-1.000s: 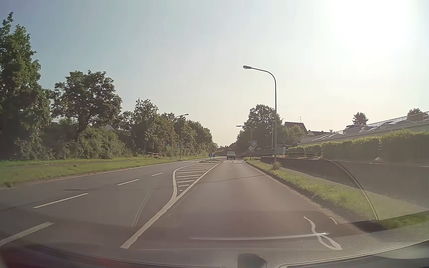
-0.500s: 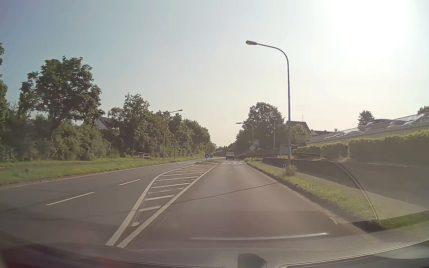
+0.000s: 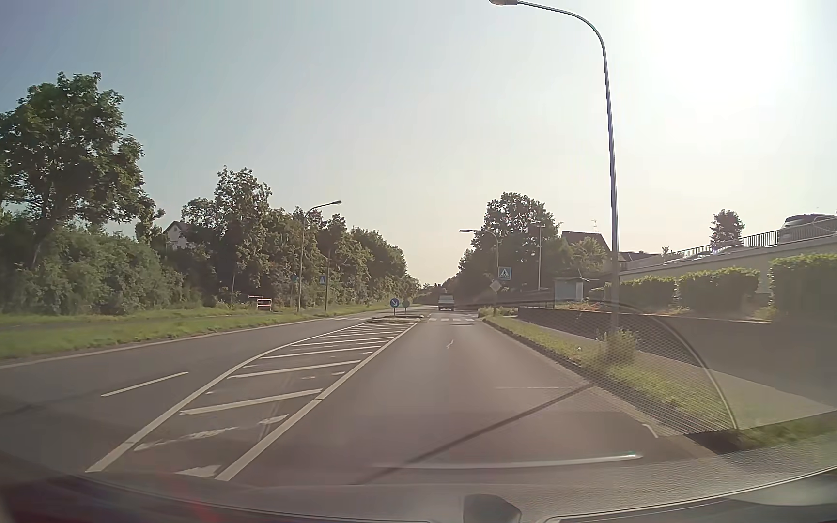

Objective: Follow the waypoints while adhering to traffic rules and regulations

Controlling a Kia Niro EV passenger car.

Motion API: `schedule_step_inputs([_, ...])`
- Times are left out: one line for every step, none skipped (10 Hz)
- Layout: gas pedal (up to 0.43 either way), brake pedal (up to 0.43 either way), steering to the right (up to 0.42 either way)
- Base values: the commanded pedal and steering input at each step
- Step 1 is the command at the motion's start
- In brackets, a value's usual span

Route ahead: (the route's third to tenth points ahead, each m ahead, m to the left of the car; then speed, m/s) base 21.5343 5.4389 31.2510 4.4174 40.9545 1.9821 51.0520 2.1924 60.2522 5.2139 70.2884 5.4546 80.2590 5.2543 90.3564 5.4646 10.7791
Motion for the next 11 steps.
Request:
schedule_step_inputs([0.067, 0.030, 0.004])
schedule_step_inputs([0.067, 0.030, 0.004])
schedule_step_inputs([0.067, 0.030, 0.004])
schedule_step_inputs([0.067, 0.024, 0.003])
schedule_step_inputs([0.067, 0.030, 0.002])
schedule_step_inputs([0.067, 0.030, 0.002])
schedule_step_inputs([0.067, 0.030, 0.001])
schedule_step_inputs([0.067, 0.030, 0.001])
schedule_step_inputs([0.067, 0.030, 0.001])
schedule_step_inputs([0.067, 0.030, 0.000])
schedule_step_inputs([0.067, 0.030, 0.000])
